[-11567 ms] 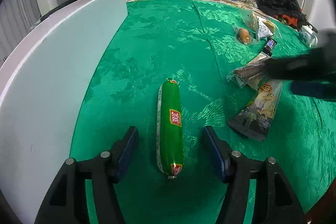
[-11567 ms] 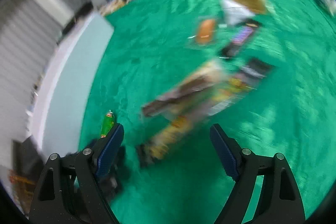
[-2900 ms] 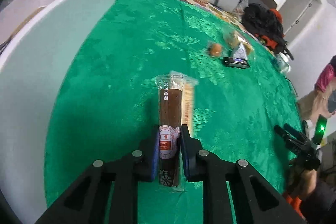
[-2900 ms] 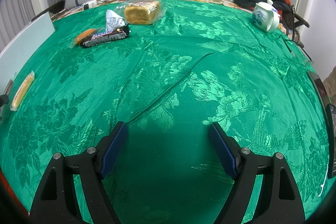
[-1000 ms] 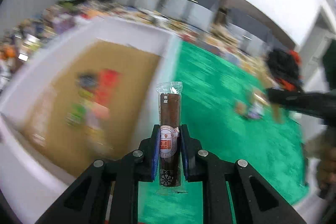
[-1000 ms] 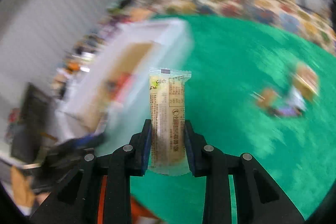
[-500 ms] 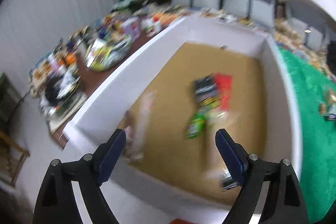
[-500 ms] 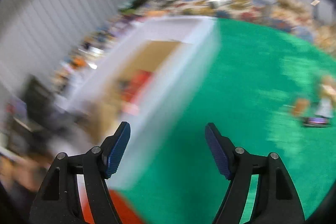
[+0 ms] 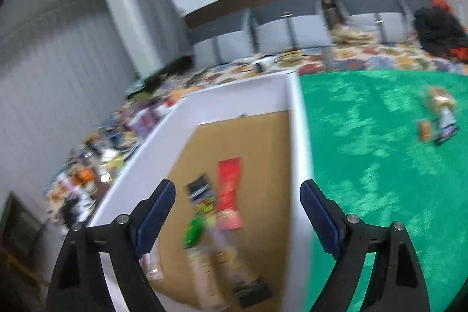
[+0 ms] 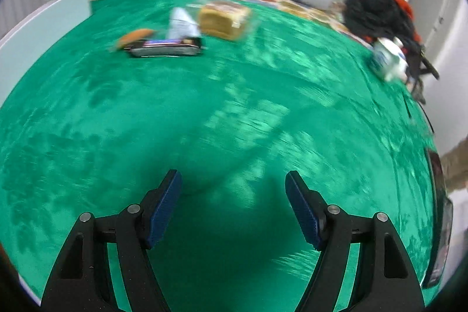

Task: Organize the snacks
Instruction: 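Move both open tools back toward the snacks on the table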

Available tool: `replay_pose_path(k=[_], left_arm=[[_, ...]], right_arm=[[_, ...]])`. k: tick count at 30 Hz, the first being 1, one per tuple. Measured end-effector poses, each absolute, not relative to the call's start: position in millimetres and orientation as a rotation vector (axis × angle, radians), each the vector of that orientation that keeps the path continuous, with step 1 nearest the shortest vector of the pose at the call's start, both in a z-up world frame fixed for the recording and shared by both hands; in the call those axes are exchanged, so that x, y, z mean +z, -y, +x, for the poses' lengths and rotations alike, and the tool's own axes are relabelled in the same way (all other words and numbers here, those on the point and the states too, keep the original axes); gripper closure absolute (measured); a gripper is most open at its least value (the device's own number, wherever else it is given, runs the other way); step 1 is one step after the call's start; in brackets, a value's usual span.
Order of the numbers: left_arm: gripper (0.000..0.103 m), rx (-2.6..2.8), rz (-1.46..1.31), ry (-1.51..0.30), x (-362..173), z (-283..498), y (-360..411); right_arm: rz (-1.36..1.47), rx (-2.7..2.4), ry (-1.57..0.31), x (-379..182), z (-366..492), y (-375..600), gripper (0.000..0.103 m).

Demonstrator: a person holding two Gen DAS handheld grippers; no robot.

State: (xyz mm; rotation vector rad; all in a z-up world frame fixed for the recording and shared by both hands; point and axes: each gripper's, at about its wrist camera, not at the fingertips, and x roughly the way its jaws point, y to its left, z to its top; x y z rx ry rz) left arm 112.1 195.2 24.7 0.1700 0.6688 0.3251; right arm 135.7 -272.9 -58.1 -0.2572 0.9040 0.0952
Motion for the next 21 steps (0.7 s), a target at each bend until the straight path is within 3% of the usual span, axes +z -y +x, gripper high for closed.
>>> replay_pose_path(k=[5, 6, 11, 21], left_arm=[[0.016, 0.184, 0.110, -0.934, -13, 151, -186], [0.024, 0.194, 0.128, -0.951, -17, 151, -181], [0.025, 0.167, 0.045, -0.923, -8, 124, -180], [0.025, 0.159, 0.095, -0.889, -11, 106, -167]], right_arm=[[-0.128, 0.084, -0.891, -59, 146, 293, 0.023], [-0.118, 0.088, -0.894, -60, 147, 296, 0.023], [-0.096, 0.079, -0.904, -64, 154, 300, 0.017], [-0.094, 0.071, -0.903, -65, 152, 300, 0.016]])
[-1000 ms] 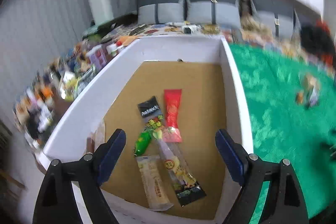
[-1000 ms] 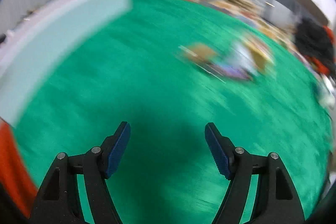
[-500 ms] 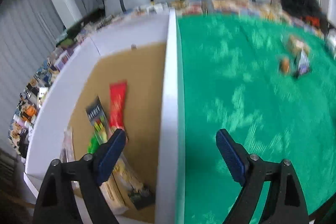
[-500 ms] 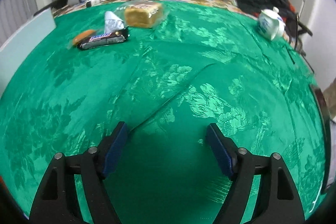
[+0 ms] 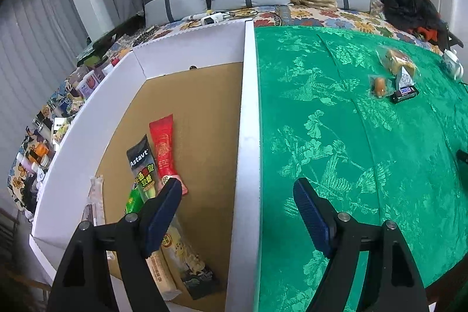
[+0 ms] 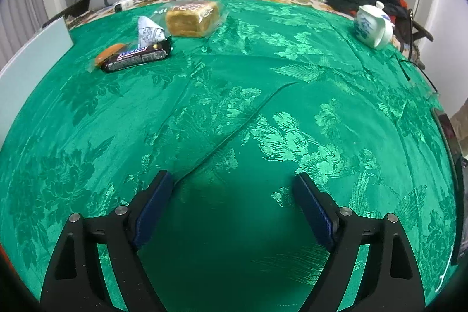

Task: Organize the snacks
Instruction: 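Move both open tools back toward the snacks on the table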

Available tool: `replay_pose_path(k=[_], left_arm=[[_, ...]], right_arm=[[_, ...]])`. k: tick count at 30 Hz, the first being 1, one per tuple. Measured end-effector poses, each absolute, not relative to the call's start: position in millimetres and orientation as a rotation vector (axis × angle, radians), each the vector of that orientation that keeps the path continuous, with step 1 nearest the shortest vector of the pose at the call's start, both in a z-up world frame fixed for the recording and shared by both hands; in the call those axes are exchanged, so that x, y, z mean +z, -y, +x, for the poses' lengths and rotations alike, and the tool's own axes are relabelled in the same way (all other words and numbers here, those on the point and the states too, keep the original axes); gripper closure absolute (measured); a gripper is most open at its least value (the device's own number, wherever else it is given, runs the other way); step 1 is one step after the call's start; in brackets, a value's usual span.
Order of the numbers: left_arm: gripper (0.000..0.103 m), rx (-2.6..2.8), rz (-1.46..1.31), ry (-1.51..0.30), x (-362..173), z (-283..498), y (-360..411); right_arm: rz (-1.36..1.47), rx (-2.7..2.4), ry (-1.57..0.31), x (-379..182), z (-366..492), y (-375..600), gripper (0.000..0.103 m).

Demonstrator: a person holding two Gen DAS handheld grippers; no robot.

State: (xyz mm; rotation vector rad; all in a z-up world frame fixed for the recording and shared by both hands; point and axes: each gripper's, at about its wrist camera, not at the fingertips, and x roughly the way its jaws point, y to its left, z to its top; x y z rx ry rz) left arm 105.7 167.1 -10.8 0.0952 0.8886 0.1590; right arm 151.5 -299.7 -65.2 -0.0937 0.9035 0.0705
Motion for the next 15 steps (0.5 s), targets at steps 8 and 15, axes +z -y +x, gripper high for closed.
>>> replay_pose_path(k=[8, 15], left_arm=[[0.021, 0.175, 0.116, -0.848, -5, 101, -163], [0.001, 0.258, 0.222, -0.509, 44, 52, -105]], right_arm=[[-0.093, 0.071, -0.904, -65, 152, 300, 0.016], [-0.093, 0.071, -0.904, -65, 152, 300, 0.016]])
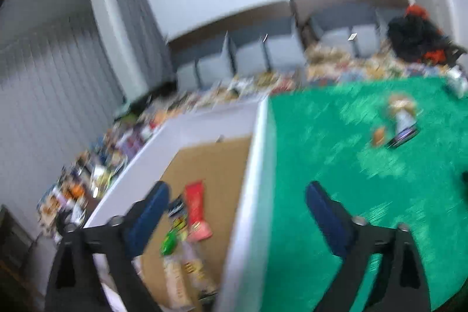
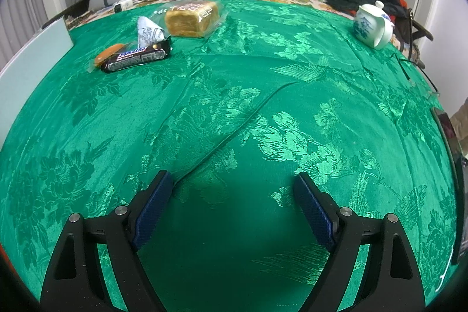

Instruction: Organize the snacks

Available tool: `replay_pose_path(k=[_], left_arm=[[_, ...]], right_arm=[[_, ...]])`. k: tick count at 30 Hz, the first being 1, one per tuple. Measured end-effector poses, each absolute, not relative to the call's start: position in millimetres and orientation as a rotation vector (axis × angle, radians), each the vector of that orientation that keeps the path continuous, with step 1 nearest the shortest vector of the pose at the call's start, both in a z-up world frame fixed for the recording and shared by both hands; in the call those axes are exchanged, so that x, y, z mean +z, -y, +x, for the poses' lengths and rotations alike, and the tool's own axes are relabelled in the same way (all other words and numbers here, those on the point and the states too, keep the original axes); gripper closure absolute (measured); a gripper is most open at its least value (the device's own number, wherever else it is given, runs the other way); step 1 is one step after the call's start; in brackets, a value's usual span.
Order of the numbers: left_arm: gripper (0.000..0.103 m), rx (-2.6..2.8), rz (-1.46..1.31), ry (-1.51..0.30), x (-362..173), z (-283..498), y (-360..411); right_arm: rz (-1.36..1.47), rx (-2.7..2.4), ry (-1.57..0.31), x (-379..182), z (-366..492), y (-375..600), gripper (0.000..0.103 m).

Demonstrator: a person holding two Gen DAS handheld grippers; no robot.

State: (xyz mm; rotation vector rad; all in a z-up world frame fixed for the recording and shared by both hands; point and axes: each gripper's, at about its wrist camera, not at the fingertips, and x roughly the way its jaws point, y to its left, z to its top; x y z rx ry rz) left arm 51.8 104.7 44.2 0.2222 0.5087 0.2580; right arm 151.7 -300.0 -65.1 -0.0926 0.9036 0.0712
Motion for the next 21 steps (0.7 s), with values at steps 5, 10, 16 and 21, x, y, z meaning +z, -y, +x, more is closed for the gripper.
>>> replay_pose_path(k=[5, 10, 16, 21], left_arm=[[0.000, 0.015, 0.148, -0.601, 29, 54, -51], [0.000, -0.144, 0.061, -0.896, -52, 99, -15], [0.000, -0.147, 0.070, -0.945, -89, 141, 3], [0.000, -0.142, 0.043, -0.933, -98, 157, 8]], right_arm=[[-0.093, 0.071, -0.903, -65, 152, 300, 0.016], [-0.093, 0.071, -0.903, -65, 152, 300, 0.016], [-0.092, 0.071, -0.904, -65, 152, 300, 0.015], [-0.091, 0.070, -0.904, -66, 152, 300, 0.015]])
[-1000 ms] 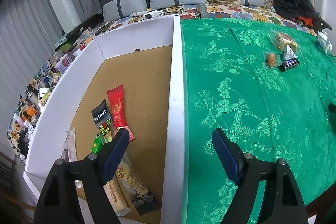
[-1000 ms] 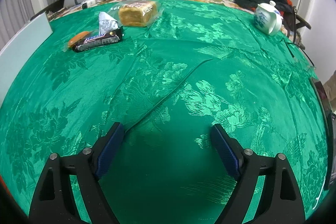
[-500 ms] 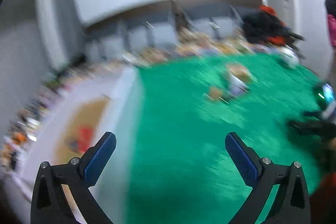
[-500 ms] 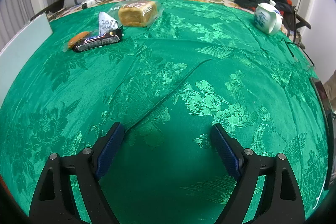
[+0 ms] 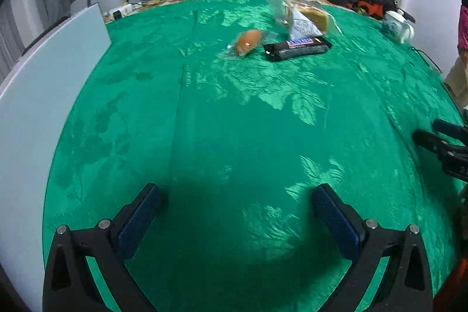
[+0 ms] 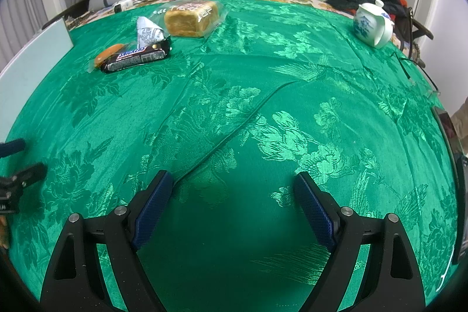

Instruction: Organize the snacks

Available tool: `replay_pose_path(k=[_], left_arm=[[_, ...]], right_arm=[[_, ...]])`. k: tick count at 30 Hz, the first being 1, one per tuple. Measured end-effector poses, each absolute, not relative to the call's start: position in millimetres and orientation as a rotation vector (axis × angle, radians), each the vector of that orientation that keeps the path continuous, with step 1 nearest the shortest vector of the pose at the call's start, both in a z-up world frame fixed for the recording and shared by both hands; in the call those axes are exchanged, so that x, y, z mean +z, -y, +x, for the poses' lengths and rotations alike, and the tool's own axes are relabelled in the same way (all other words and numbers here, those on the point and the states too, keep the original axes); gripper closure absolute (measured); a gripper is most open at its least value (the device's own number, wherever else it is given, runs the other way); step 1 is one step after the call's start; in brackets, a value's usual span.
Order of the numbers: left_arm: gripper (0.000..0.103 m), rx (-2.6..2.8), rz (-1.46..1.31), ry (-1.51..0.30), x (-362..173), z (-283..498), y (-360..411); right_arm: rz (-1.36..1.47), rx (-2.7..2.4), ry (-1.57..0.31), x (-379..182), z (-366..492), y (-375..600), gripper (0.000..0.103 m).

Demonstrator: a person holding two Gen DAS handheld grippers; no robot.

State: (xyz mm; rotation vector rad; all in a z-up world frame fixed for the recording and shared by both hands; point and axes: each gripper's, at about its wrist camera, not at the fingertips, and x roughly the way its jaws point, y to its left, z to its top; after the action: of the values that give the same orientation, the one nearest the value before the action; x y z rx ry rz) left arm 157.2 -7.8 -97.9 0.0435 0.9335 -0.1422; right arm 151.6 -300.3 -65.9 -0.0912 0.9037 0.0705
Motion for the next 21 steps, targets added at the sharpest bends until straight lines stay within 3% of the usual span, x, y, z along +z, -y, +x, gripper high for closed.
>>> replay_pose_path(k=[21], left_arm=[[0.000, -0.141, 0.042, -0.916, -101.2, 156.5, 7.7]], right_arm=[[-0.090, 0.069, -0.904, -66.8, 151.2, 300.7, 0.014]])
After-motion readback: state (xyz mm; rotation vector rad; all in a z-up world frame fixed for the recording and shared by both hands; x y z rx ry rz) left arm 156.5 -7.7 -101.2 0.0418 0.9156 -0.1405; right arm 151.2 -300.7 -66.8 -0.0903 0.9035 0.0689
